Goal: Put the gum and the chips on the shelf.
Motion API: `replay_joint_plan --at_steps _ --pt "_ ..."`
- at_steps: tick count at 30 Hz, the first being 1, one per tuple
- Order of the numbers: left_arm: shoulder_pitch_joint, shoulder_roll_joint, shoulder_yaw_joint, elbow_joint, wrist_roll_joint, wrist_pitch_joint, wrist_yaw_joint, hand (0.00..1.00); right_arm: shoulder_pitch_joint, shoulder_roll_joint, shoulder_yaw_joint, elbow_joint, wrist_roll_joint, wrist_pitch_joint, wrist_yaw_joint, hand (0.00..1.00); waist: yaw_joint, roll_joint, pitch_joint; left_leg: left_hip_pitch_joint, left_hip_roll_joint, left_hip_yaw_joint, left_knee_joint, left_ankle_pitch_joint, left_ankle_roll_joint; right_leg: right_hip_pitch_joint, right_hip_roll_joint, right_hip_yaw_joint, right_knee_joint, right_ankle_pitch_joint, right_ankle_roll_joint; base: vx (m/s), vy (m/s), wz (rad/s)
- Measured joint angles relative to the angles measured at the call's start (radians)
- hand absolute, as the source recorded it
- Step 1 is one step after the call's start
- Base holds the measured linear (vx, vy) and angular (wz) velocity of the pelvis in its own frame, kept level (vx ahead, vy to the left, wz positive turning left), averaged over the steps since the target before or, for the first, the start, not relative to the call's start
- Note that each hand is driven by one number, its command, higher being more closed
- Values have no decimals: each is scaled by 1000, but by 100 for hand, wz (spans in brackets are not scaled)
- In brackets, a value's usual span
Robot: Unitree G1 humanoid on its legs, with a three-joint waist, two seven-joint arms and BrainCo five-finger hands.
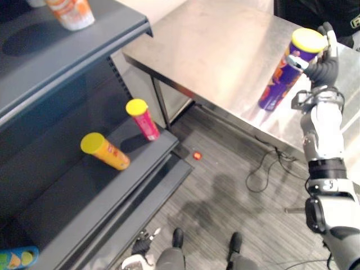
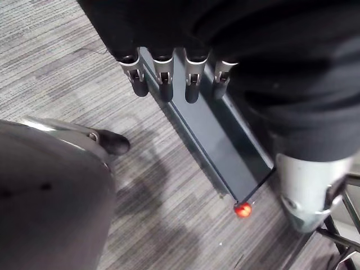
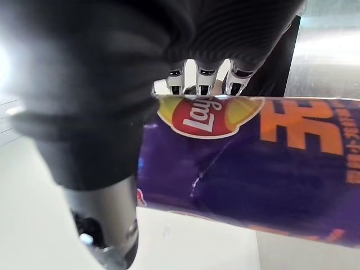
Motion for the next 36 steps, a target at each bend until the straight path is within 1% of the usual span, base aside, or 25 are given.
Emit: replay_joint_plan --at_steps 4,9,20,24,28,31,33,36 --pt "-1 5 -1 -1 -2 0 3 0 -20 0 -1 29 0 4 -17 100 5 -3 8 -10 1 -3 -1 4 -2 -8 1 0 -1 0 0 -16 -5 1" --pt "-1 14 -9 1 -2 1 8 0 -54 -3 -3 62 0 3 -28 100 20 -3 8 -21 2 -3 -1 9 -4 -18 3 -1 -2 0 0 0 0 0" --pt "-1 27 -34 2 -1 1 9 0 -62 -2 -2 91 0 0 -27 100 22 -6 10 -19 3 0 -2 13 -5 -18 4 2 -2 0 0 0 0 0" --pt "-1 29 -38 3 -1 1 9 0 -60 -1 -2 92 -1 0 -23 100 23 -7 10 -8 5 3 -21 25 -7 -18 6 6 -1 0 0 -7 -4 -2" --pt "-1 30 -37 1 1 2 9 0 -13 3 -2 13 -6 16 -19 100 26 -8 11 8 12 12 -35 31 -10 -15 13 22 -1 0 0 -9 -14 -8" --pt "3 26 -21 1 4 6 9 0 64 18 -3 -103 -7 24 -17 100 22 -8 10 26 12 29 -43 31 -10 -10 13 34 -2 0 0 -10 -8 -15" --pt "11 25 -7 1 12 15 9 0 132 34 -10 -200 -7 23 -12 100 12 -9 9 47 13 34 -51 31 -10 4 14 40 -4 0 0 -5 -2 -10" --pt "12 25 3 1 21 19 8 0 223 71 -69 -356 -3 13 -11 100 6 -12 7 57 13 44 -55 31 -10 6 14 49 -4 0 0 -22 -4 -9"
